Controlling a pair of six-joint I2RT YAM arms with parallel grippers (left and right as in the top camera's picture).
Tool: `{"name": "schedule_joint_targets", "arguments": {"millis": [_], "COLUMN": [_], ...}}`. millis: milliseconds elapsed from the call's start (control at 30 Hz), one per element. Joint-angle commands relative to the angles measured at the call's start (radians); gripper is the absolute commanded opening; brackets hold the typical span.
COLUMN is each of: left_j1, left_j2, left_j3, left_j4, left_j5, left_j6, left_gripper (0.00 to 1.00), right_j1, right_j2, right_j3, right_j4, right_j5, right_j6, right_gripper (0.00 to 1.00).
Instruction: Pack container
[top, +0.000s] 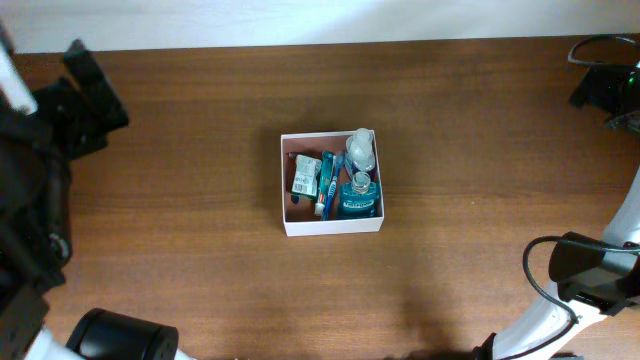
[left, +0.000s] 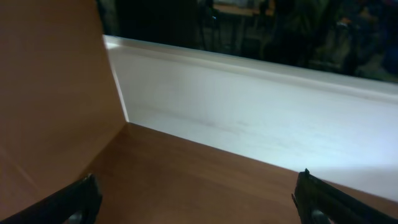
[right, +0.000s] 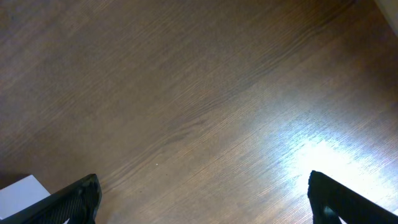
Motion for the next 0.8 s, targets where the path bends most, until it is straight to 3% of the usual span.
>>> {"name": "schedule_joint_targets", "arguments": {"millis": [0, 767], "left_j1": [0.003, 0.003], "left_j2": [-0.014, -0.024], "left_j3": [-0.010, -0.010], "left_j4": [-0.003, -0.003], "left_j5": [-0.063, -0.062], "left_j6": [0.013, 0.013], "left_gripper": [0.99, 0.99], "right_j1": [-0.006, -0.006], "right_j2": [-0.017, -0.017], "right_j3": [0.013, 0.013], "right_j4": [0.003, 0.003], "right_j5": [-0.002, -0.002], "right_j6": [0.004, 0.004], "right_gripper": [0.99, 0.99]}}
